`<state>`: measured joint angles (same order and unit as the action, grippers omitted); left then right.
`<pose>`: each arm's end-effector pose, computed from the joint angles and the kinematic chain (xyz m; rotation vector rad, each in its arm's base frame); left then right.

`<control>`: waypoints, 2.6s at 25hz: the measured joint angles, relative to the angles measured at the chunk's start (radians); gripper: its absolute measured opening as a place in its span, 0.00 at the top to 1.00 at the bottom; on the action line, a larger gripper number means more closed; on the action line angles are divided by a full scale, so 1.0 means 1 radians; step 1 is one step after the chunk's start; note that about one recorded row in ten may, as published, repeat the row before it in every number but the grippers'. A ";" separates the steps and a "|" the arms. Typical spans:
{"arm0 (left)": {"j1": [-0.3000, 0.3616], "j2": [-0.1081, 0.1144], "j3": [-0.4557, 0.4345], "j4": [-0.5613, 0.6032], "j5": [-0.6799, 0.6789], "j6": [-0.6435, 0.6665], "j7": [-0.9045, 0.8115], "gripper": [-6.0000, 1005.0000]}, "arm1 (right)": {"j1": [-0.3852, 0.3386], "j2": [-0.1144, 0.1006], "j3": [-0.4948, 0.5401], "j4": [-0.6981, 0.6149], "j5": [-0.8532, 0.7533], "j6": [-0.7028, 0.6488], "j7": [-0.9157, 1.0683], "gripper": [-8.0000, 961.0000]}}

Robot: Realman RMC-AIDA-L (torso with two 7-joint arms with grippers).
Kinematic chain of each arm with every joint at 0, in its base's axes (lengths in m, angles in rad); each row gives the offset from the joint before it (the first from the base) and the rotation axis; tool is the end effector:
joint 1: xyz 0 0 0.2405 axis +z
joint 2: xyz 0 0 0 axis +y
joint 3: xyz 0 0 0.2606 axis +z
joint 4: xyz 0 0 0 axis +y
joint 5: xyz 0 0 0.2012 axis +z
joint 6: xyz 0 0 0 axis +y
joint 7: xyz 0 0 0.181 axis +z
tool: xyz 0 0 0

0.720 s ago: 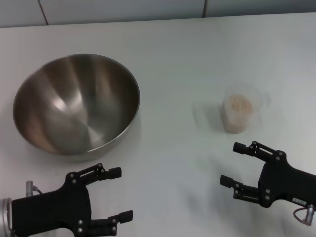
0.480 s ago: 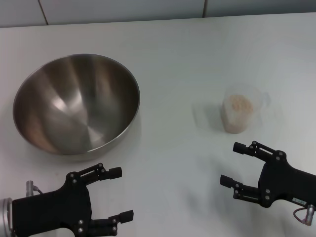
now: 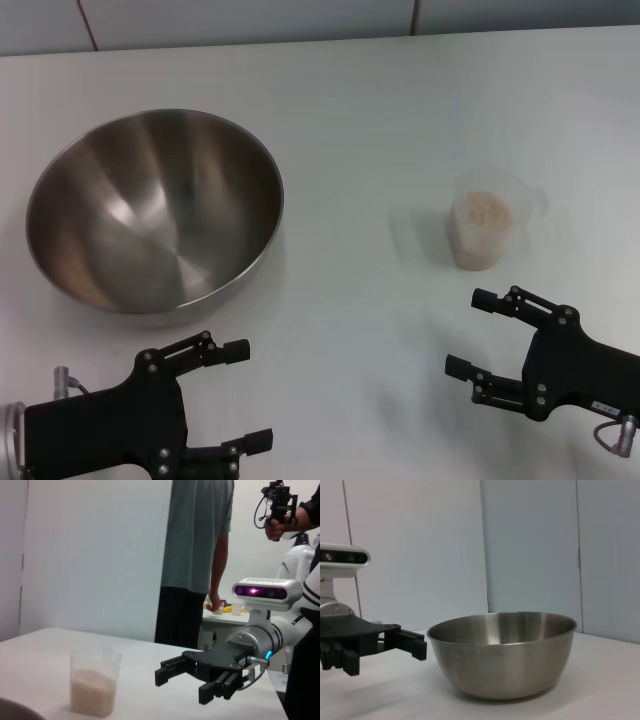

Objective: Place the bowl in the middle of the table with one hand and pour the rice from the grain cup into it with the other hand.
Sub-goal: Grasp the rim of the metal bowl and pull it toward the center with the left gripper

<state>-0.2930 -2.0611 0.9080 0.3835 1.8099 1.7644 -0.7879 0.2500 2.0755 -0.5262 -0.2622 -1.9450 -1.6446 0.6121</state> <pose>-0.2729 0.2124 -0.0697 -2.8189 -0.2807 -0.9829 0.3097 0.2212 -0.0668 -2.5060 0.3828 0.8536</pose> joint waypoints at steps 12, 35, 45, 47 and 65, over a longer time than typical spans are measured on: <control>0.000 -0.004 -0.093 -0.008 -0.167 0.053 0.007 0.14 | 0.007 0.001 0.000 0.002 0.000 0.002 -0.002 0.15; -0.097 -0.003 -0.441 -0.047 -0.327 -0.284 -0.064 0.17 | 0.010 0.002 0.002 0.001 0.003 -0.002 -0.003 0.15; -0.102 0.002 -0.287 0.261 -0.134 -0.467 -0.503 0.18 | 0.011 0.001 0.004 0.000 0.005 -0.002 -0.003 0.15; -0.102 0.002 -0.269 0.317 -0.075 -0.491 -0.583 0.18 | 0.011 0.001 0.004 0.000 0.006 -0.002 -0.003 0.15; -0.200 0.000 -0.178 0.600 0.497 -0.474 -1.035 0.20 | 0.012 0.001 0.007 0.002 0.006 -0.001 -0.001 0.15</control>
<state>-0.4934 -2.0615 0.7301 0.9837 2.3070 1.2906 -1.8228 0.2624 2.0769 -0.5192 -0.2601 -1.9387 -1.6459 0.6110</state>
